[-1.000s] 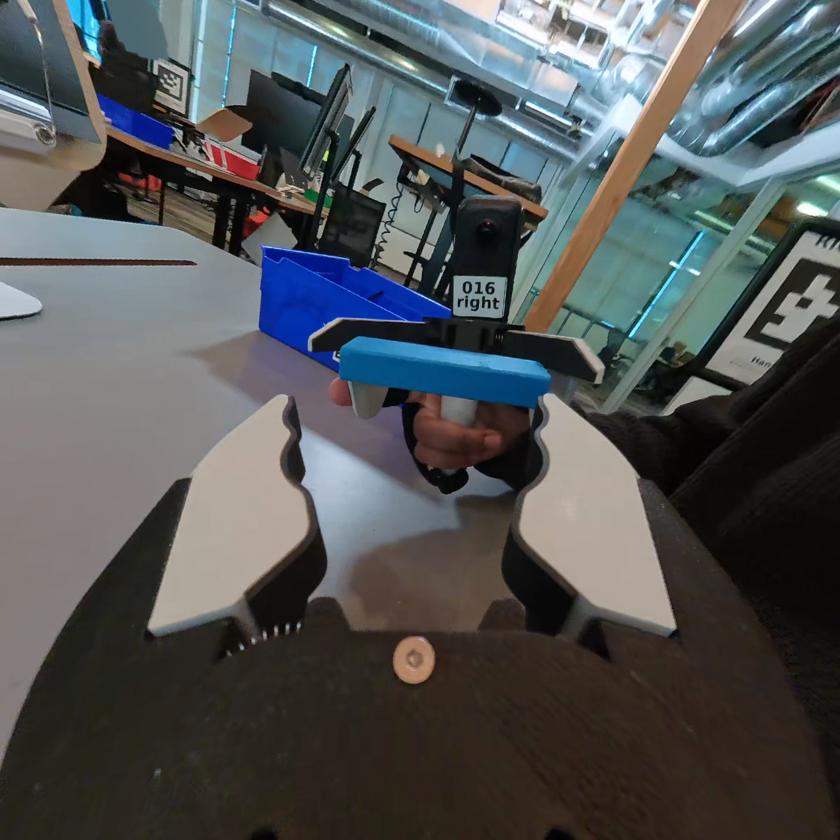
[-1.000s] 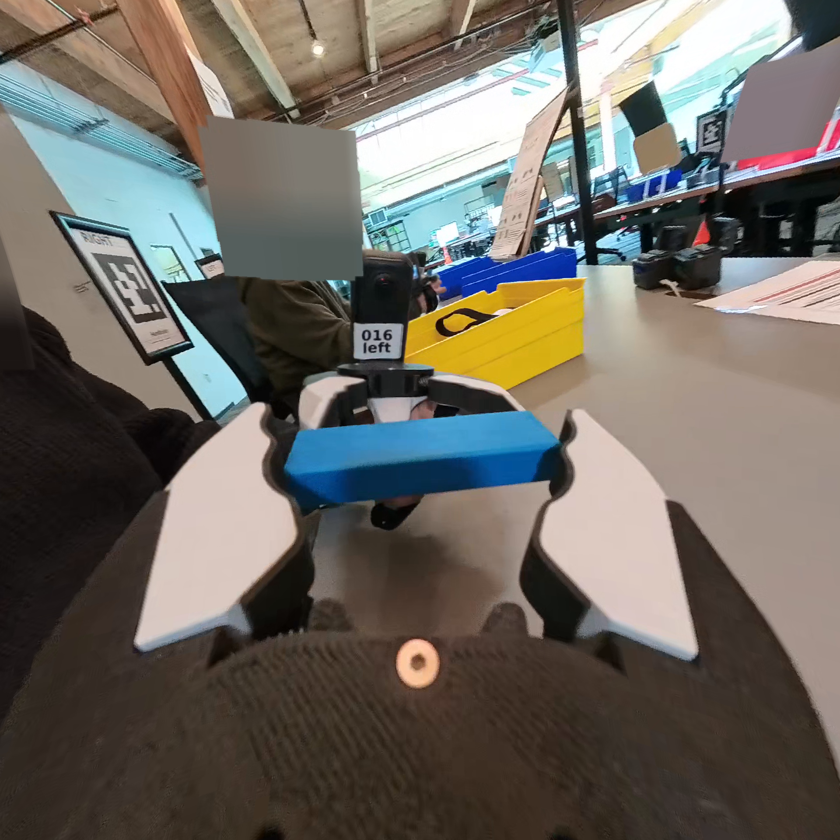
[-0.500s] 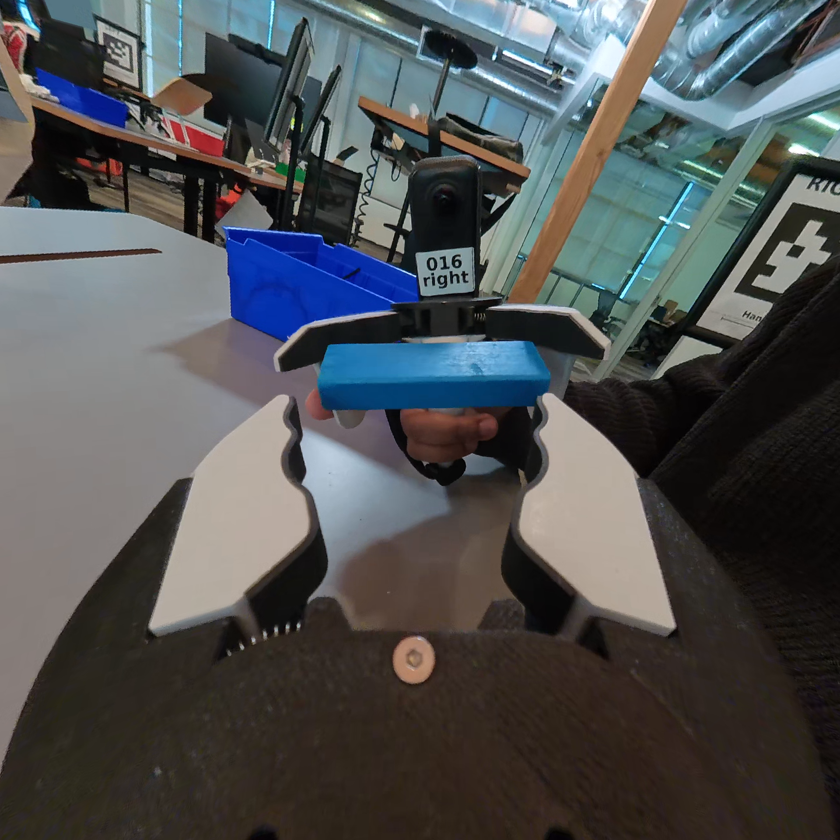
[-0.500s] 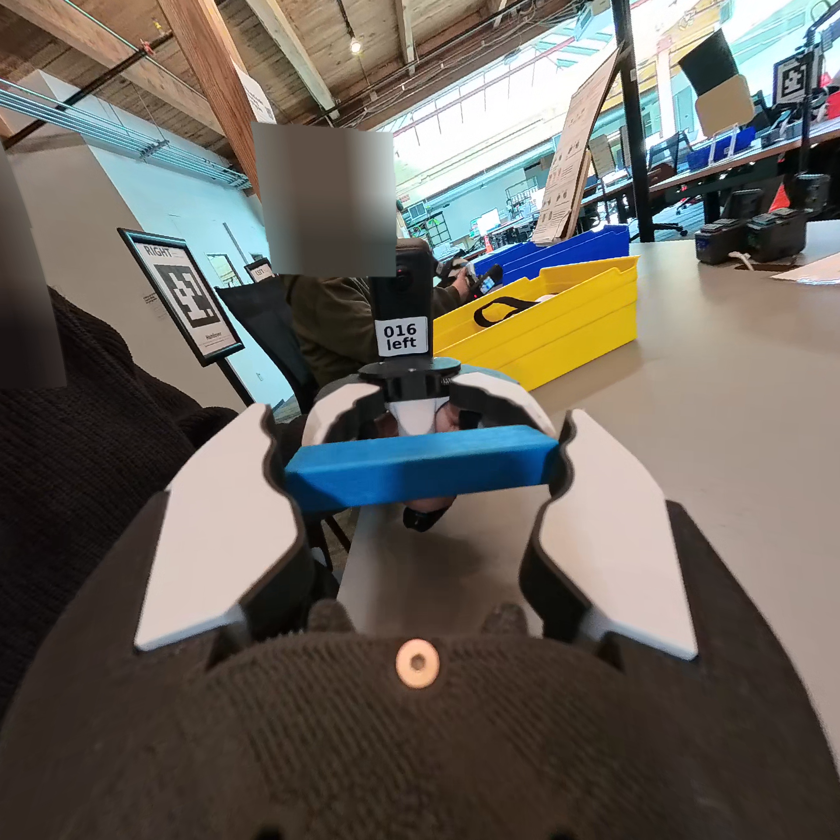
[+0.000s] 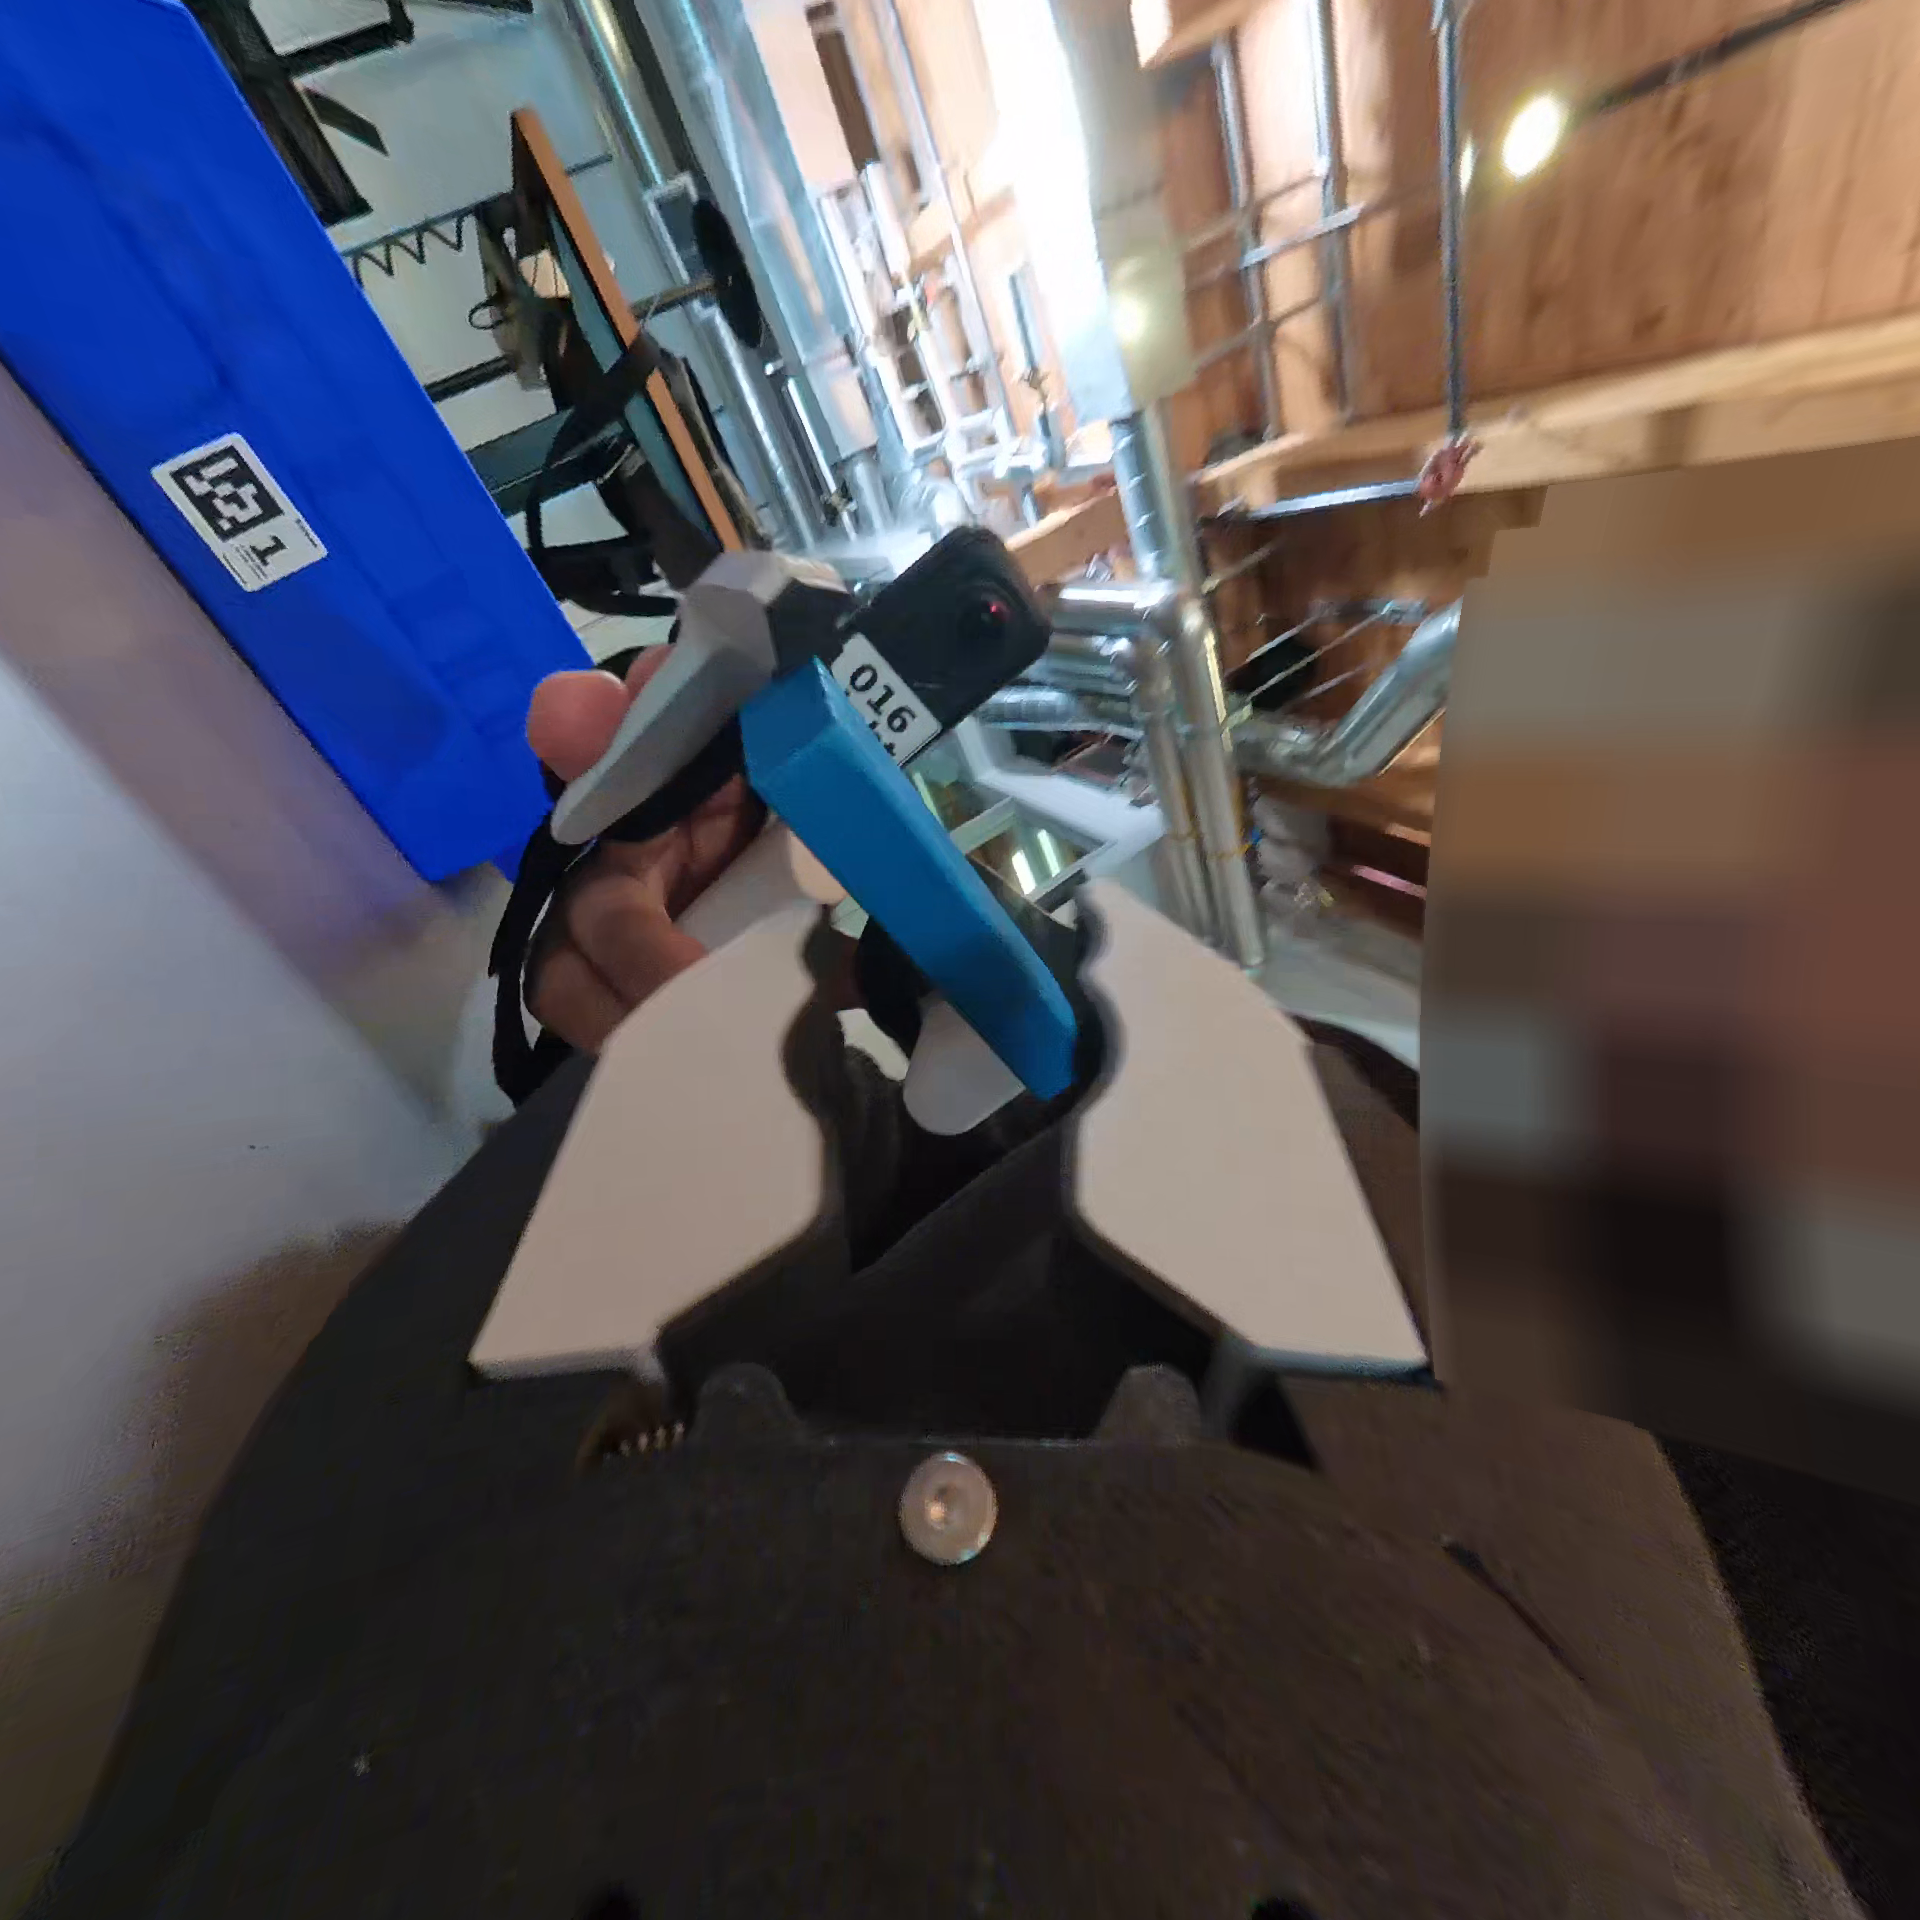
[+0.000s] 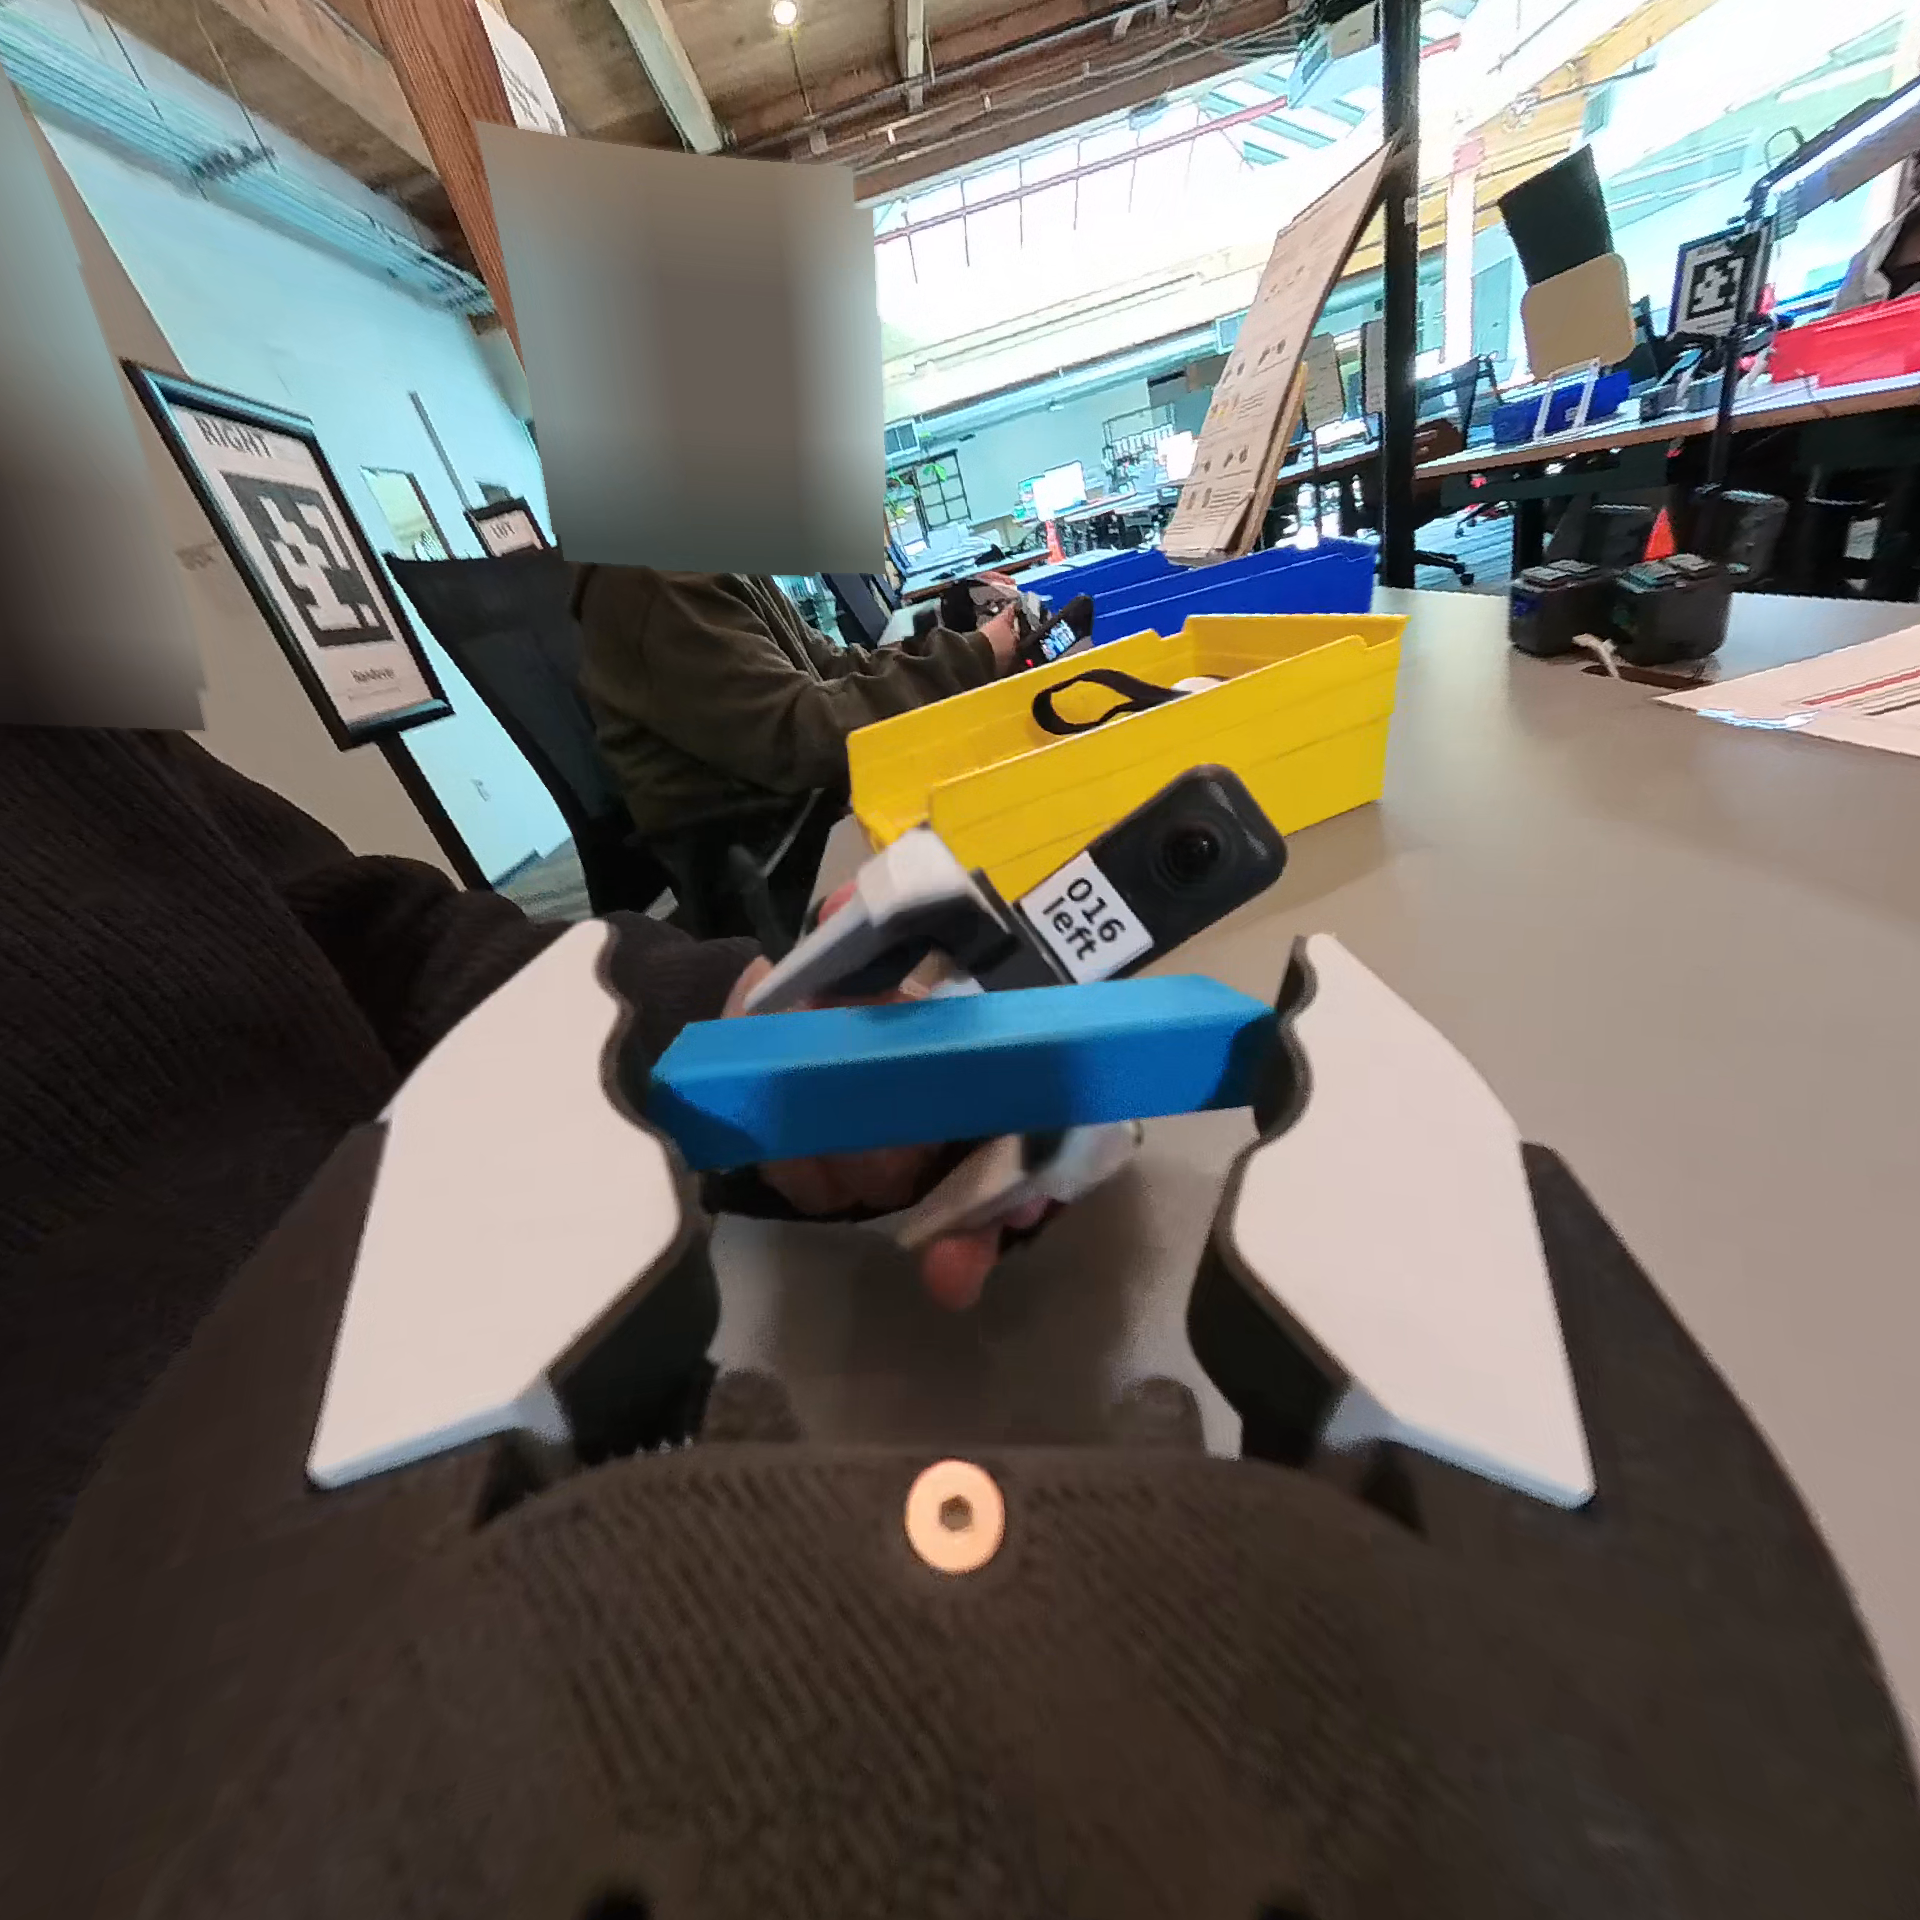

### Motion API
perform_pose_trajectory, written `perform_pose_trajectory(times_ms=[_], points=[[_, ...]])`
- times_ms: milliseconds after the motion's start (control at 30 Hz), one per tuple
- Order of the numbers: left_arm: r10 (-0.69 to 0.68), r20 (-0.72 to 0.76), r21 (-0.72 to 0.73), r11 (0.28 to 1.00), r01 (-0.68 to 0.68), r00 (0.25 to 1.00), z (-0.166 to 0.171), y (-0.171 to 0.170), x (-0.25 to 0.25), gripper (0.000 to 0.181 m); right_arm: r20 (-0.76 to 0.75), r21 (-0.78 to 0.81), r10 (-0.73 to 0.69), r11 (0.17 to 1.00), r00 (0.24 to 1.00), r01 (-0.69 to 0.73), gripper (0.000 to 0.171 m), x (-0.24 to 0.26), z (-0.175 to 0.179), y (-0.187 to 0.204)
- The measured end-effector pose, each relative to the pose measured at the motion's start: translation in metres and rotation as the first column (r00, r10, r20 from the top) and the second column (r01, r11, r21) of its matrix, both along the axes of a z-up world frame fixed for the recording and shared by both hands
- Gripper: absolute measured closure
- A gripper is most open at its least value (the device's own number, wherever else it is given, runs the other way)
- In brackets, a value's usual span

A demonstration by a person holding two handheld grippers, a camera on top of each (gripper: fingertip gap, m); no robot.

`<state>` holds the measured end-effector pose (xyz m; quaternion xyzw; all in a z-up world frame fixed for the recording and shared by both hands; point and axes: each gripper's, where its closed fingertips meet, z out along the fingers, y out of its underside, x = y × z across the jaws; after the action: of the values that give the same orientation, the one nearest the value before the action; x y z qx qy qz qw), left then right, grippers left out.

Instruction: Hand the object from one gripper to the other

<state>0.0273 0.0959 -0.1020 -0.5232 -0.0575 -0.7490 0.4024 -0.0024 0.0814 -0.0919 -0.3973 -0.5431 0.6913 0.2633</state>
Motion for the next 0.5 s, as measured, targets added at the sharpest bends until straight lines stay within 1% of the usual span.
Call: perform_pose_trajectory(times_ms=[33,167,233,267,333,367,433,500], points=[[0.012,-0.032,0.012,1.0,-0.011,0.999,-0.001,0.0,0.002,0.152,0.002,0.017,-0.004,1.0,1.0,0.004,0.054,-0.001,-0.002,-0.001],[0.045,-0.075,0.004,0.999,-0.045,0.996,-0.006,0.002,-0.004,0.154,0.017,0.077,-0.041,0.996,0.999,0.039,0.054,-0.005,-0.011,0.001],[0.086,-0.095,0.012,0.996,-0.086,0.992,-0.006,0.004,-0.009,0.156,0.016,0.106,-0.079,0.991,0.997,0.077,0.054,-0.009,-0.016,0.005],[0.137,-0.103,0.017,0.991,-0.136,0.985,-0.005,0.007,-0.016,0.163,0.014,0.107,-0.107,0.989,0.994,0.104,0.054,-0.01,-0.016,0.01],[0.261,-0.146,0.057,0.965,-0.255,0.954,-0.002,0.011,-0.033,0.164,0.0,0.068,-0.15,0.986,0.989,0.15,0.055,-0.011,-0.012,0.02],[0.296,-0.163,0.072,0.955,-0.288,0.941,-0.001,0.011,-0.041,0.165,-0.002,0.037,-0.161,0.986,0.987,0.161,0.058,-0.01,-0.009,0.026],[0.366,-0.208,0.105,0.931,-0.351,0.907,0.001,0.011,-0.054,0.165,0.015,-0.045,-0.161,0.986,0.987,0.161,0.074,-0.007,-0.006,0.035],[0.388,-0.299,0.122,0.922,-0.368,0.872,-0.004,0.012,-0.056,0.165,0.039,-0.134,-0.139,0.981,0.99,0.143,0.091,-0.005,-0.004,0.041]])
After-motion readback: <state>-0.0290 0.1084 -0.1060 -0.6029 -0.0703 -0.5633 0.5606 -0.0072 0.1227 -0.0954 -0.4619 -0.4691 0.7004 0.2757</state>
